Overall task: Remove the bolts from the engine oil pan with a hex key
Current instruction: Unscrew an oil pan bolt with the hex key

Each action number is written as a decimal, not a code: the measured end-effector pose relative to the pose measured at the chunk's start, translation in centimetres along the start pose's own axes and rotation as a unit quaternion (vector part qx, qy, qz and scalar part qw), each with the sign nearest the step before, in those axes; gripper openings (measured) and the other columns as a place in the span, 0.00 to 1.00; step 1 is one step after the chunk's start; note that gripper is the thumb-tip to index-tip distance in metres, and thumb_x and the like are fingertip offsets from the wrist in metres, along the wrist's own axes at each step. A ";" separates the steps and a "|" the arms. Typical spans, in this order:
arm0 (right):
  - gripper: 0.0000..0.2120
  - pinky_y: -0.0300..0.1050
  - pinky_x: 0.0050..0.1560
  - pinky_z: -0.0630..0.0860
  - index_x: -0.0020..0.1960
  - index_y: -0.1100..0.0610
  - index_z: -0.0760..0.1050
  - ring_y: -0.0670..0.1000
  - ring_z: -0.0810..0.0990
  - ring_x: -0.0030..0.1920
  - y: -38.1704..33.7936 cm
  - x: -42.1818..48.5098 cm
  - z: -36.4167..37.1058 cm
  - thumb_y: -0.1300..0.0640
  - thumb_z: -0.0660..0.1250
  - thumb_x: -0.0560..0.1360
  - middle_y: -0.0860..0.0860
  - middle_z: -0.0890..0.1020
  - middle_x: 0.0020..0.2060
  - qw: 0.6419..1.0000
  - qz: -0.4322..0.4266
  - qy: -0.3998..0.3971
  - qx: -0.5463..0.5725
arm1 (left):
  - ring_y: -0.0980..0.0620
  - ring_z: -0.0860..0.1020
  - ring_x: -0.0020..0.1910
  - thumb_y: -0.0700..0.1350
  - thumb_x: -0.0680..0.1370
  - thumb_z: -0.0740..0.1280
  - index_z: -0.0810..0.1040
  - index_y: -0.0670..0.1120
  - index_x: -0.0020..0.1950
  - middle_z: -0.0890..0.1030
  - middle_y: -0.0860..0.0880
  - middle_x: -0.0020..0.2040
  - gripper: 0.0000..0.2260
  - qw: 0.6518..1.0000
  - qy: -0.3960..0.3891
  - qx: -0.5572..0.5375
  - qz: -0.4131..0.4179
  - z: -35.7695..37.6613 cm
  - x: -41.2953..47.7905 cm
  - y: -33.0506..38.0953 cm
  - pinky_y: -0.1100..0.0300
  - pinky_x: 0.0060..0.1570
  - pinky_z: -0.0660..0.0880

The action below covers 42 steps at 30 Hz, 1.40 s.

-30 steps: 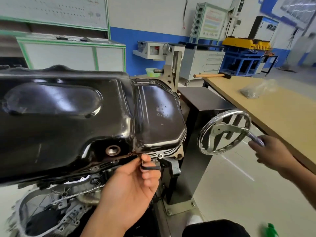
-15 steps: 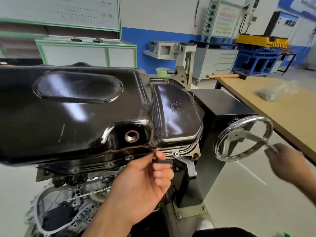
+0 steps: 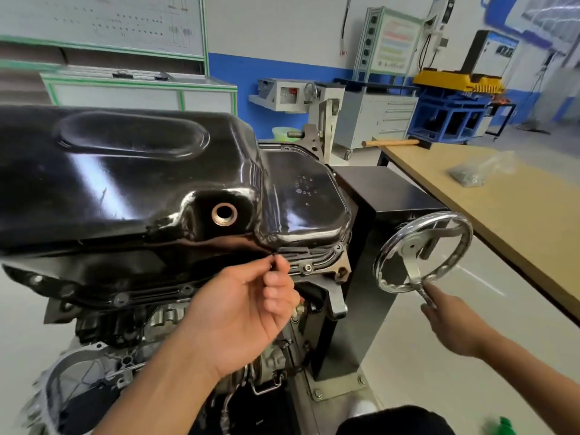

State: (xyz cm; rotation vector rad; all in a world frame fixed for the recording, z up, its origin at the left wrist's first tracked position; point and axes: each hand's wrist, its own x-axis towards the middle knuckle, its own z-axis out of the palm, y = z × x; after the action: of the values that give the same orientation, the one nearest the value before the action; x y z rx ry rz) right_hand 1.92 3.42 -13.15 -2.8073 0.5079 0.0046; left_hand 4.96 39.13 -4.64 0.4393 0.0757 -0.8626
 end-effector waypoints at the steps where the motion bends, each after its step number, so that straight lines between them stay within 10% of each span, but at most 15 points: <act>1: 0.19 0.49 0.49 0.69 0.71 0.59 0.67 0.64 0.78 0.53 1.1 0.3 -0.9 0.61 0.63 0.81 0.63 0.81 0.57 1.000 0.007 0.029 -0.001 | 0.56 0.69 0.27 0.41 0.74 0.63 0.79 0.41 0.40 0.69 0.51 0.32 0.07 1.000 0.000 -0.001 0.002 0.1 0.0 0.0 0.65 0.22 0.70; 12: 0.10 0.46 0.49 0.74 0.53 0.54 0.79 0.57 0.83 0.48 -2.3 0.3 -8.5 0.48 0.71 0.77 0.57 0.85 0.47 0.914 0.038 0.340 0.217 | 0.56 0.67 0.26 0.41 0.80 0.56 0.77 0.41 0.38 0.68 0.52 0.32 0.15 0.999 -0.009 -0.048 0.011 0.1 -1.0 0.7 0.65 0.22 0.69; 18: 0.14 0.35 0.30 0.63 0.37 0.49 0.70 0.43 0.74 0.30 -7.6 -2.2 1.2 0.52 0.62 0.81 0.43 0.76 0.29 0.952 -0.095 0.248 0.153 | 0.57 0.67 0.26 0.43 0.80 0.58 0.77 0.42 0.38 0.68 0.53 0.31 0.13 0.997 -0.029 -0.064 0.015 0.8 -0.4 0.9 0.67 0.22 0.68; 27: 0.12 0.47 0.52 0.73 0.52 0.58 0.85 0.64 0.80 0.54 1.2 -2.0 -5.4 0.69 0.70 0.73 0.62 0.82 0.57 0.980 0.001 0.201 -0.006 | 0.58 0.67 0.27 0.43 0.79 0.60 0.77 0.42 0.40 0.68 0.54 0.31 0.11 0.995 -0.054 -0.086 0.018 0.9 0.3 1.4 0.66 0.23 0.69; 31: 0.09 0.39 0.53 0.73 0.52 0.52 0.84 0.48 0.78 0.50 -9.6 -4.9 -8.2 0.55 0.77 0.72 0.49 0.83 0.50 0.909 -0.206 0.359 0.054 | 0.57 0.68 0.26 0.44 0.79 0.61 0.78 0.42 0.41 0.68 0.54 0.31 0.11 0.994 -0.047 -0.091 0.032 1.2 0.3 1.1 0.67 0.23 0.69; 34: 0.16 0.26 0.37 0.70 0.54 0.48 0.81 0.42 0.79 0.36 -18.9 -8.6 -6.1 0.47 0.78 0.70 0.41 0.80 0.37 0.852 -0.363 0.292 0.238 | 0.58 0.68 0.24 0.44 0.77 0.62 0.78 0.42 0.40 0.68 0.54 0.29 0.09 0.995 -0.009 -0.072 0.063 2.0 0.2 0.5 0.69 0.25 0.68; 37: 0.19 0.27 0.36 0.71 0.55 0.47 0.81 0.42 0.78 0.31 -24.1 -9.7 -3.6 0.46 0.79 0.66 0.42 0.81 0.34 0.798 -0.374 0.304 0.362 | 0.53 0.76 0.27 0.44 0.77 0.63 0.78 0.41 0.39 0.74 0.49 0.29 0.10 0.994 0.022 -0.025 0.106 2.6 0.1 -0.1 0.64 0.39 0.75; 42: 0.16 0.30 0.31 0.68 0.30 0.50 0.74 0.40 0.72 0.25 -27.9 -8.9 -3.3 0.46 0.77 0.69 0.47 0.77 0.26 0.753 -0.296 0.376 0.452 | 0.46 0.85 0.36 0.44 0.66 0.68 0.86 0.40 0.36 0.85 0.41 0.39 0.10 0.994 -0.002 0.055 0.095 3.2 -0.2 -0.9 0.57 0.34 0.82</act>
State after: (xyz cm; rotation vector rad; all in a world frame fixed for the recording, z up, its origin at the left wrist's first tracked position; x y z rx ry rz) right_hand 3.04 30.56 -1.75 -1.7571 -0.2462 -1.1879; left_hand 3.84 37.49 -1.97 0.5385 -0.0165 -0.6825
